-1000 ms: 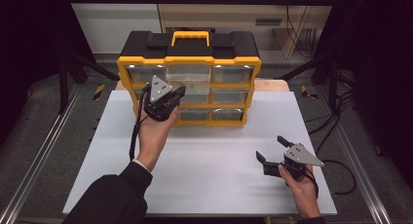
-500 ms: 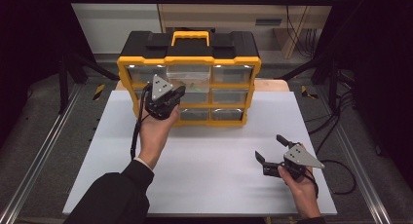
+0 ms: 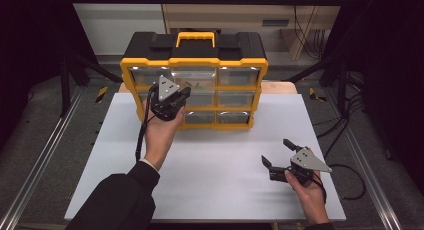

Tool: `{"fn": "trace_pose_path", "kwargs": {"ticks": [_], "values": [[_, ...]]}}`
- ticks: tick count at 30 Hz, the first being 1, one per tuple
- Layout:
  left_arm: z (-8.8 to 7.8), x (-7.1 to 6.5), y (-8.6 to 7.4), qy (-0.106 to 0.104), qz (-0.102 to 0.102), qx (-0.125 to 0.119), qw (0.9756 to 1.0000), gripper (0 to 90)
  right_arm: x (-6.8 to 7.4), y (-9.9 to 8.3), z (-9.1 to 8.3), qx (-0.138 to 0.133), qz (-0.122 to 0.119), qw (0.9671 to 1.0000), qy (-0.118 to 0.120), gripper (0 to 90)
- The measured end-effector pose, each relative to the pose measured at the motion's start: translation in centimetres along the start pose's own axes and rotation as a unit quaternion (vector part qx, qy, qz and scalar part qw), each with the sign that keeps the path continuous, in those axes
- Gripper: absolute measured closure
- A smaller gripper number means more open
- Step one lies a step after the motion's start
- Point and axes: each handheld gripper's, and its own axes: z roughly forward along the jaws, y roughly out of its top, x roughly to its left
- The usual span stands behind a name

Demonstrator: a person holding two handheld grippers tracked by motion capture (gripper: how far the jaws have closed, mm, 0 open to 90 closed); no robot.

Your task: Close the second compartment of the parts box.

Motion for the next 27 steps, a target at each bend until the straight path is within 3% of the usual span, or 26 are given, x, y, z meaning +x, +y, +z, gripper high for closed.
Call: {"fn": "trace_pose_path", "kwargs": {"ticks": [27], "values": [[1.2,0.4,0.4,0.013,0.009,0.003,0.9999,89.6,0.1,-0.1,0.1,0.002,0.003,1.0,0.003,5.7]]}}
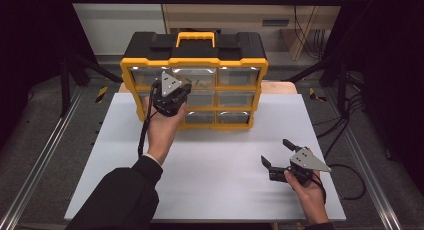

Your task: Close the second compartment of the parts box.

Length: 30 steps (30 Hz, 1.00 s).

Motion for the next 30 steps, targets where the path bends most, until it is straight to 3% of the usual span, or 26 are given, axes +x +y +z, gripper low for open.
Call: {"fn": "trace_pose_path", "kwargs": {"ticks": [30], "values": [[0.79,0.0,0.25,0.005,-0.003,0.001,1.0,89.5,-0.06,-0.04,-0.02,0.001,-0.001,1.0,-0.002,5.7]]}}
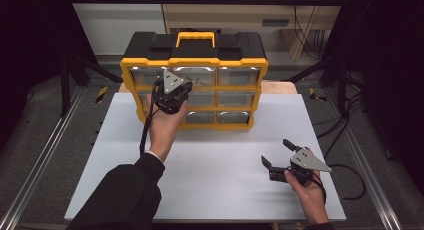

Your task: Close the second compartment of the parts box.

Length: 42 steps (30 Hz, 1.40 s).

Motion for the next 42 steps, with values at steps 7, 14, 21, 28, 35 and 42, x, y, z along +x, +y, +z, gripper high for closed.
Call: {"fn": "trace_pose_path", "kwargs": {"ticks": [7,14,21,28,35,42], "values": [[0.05,-0.03,0.15,0.0,0.006,0.003,1.0,89.5,-0.01,0.0,-0.01,0.0,0.001,1.0,0.0,5.7],[0.14,-0.05,0.14,0.001,0.0,-0.001,1.0,89.5,-0.02,-0.01,-0.01,0.001,0.0,1.0,0.0,5.7],[0.18,0.12,0.14,0.003,0.003,0.001,1.0,89.5,0.01,-0.03,0.02,0.002,-0.001,1.0,0.001,5.7],[0.37,0.16,0.09,0.005,-0.002,0.001,1.0,89.5,0.03,-0.04,0.02,0.004,-0.001,1.0,0.0,5.7],[0.52,0.18,0.11,0.005,0.0,0.005,1.0,89.5,0.01,-0.05,0.01,0.004,-0.001,1.0,0.0,5.7],[0.69,-0.01,0.12,0.004,-0.001,0.004,1.0,89.5,0.0,-0.06,0.02,0.004,-0.003,1.0,0.0,5.7]]}}
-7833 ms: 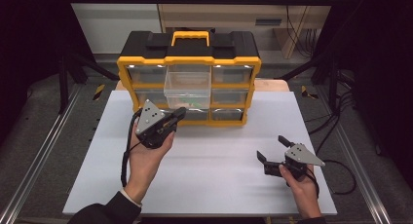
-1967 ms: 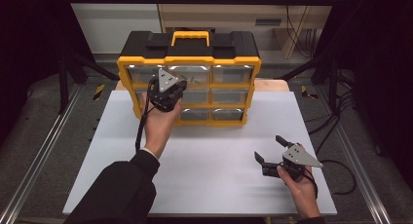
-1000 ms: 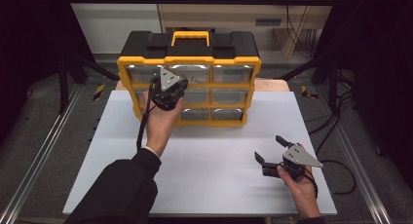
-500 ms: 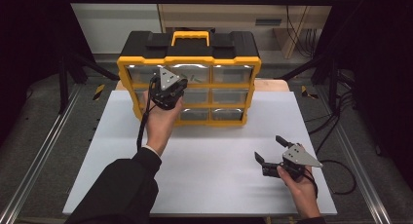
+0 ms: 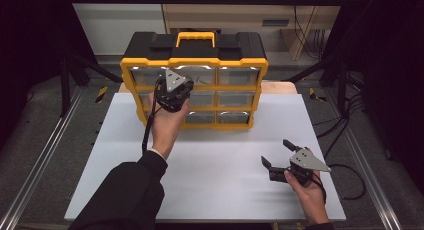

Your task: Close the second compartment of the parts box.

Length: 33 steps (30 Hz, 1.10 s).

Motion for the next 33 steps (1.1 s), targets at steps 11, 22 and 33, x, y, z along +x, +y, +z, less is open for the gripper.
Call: {"fn": "trace_pose_path", "kwargs": {"ticks": [11,22,33], "values": [[-0.1,-0.2,-0.3,-0.003,0.004,0.002,1.0,89.6,0.0,0.0,0.0,0.0,0.001,1.0,0.0,5.7],[-1.2,-0.8,-0.9,-0.021,0.006,-0.013,0.9997,89.5,0.0,0.0,0.0,0.003,0.0,1.0,0.0,5.7],[-4.0,-1.6,-1.8,-0.048,0.012,-0.032,0.9983,89.2,0.4,-0.1,0.4,0.007,-0.007,0.9999,0.003,5.7]]}}
